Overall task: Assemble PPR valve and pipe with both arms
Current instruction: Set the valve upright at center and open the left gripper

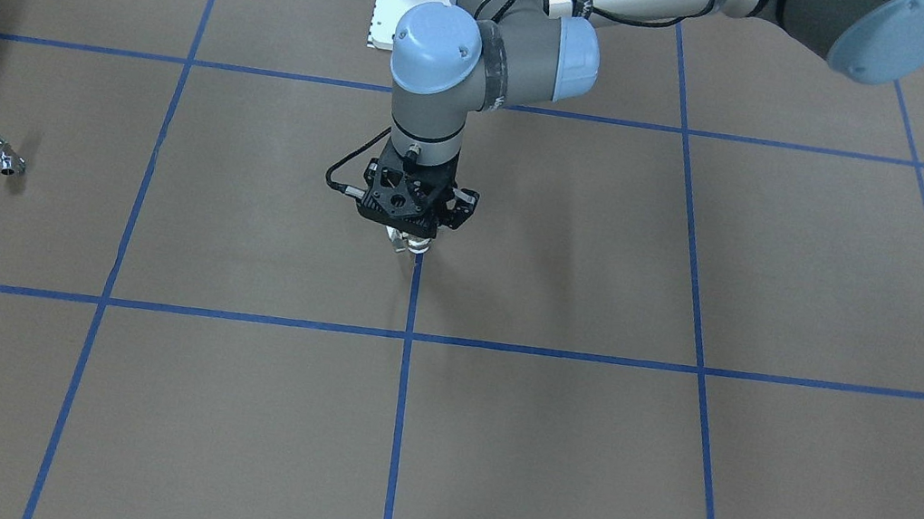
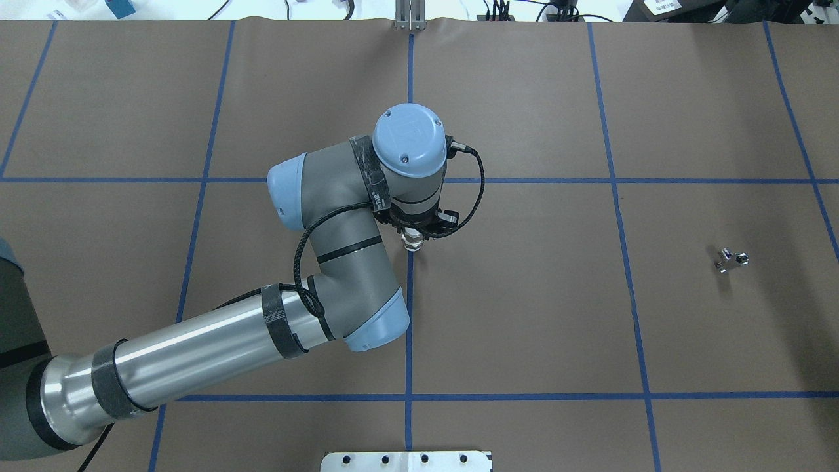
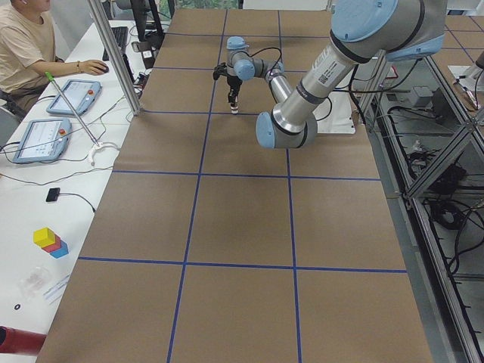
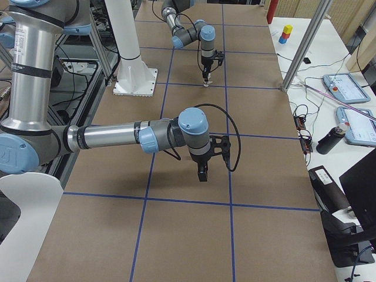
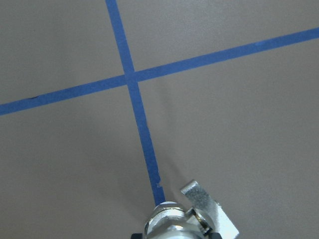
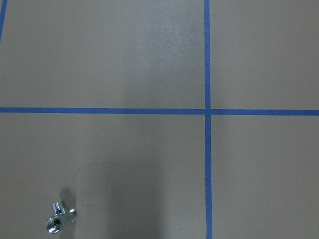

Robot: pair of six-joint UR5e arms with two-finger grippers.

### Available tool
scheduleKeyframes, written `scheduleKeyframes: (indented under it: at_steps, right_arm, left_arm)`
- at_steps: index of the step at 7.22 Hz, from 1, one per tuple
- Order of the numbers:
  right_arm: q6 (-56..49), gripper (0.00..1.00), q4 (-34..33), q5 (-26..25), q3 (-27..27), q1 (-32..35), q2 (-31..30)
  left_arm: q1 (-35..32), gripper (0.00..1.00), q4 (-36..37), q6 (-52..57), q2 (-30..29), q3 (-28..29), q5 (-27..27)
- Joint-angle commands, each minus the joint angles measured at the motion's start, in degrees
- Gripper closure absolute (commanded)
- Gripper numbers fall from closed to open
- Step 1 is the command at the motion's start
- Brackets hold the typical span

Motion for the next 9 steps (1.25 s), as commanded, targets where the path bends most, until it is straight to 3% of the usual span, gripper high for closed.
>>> scheduleKeyframes:
  at_steps: [1,3,4,5,7,8,9]
  right_arm:
    - [0.08,0.00,0.00,0.00,0.00,0.00,0.00]
    - [0.08,0.00,0.00,0.00,0.00,0.00,0.09]
    - [0.08,0.00,0.00,0.00,0.00,0.00,0.09]
    - [0.08,0.00,0.00,0.00,0.00,0.00,0.17]
    - [0.08,0.00,0.00,0.09,0.09,0.00,0.26]
    - [0.17,0.00,-0.09,0.18,0.26,0.00,0.26]
    - [0.52,0.00,-0.09,1.66,0.35,0.00,0.26]
  left_arm:
    - [0.00,0.45,-1.63,0.00,0.70,0.01,0.00]
    - [0.00,0.41,-1.63,0.00,0.70,0.01,0.00]
    - [0.00,0.11,-1.72,0.09,0.70,-0.08,0.00]
    - [-0.09,0.01,-2.07,0.35,0.70,-0.43,0.00]
    - [-2.45,0.00,-0.33,0.44,0.79,-4.44,-1.57]
    - [-4.72,0.00,4.04,2.35,2.36,-9.52,-4.45]
    - [-6.57,0.00,8.52,6.98,7.85,-19.06,-5.61]
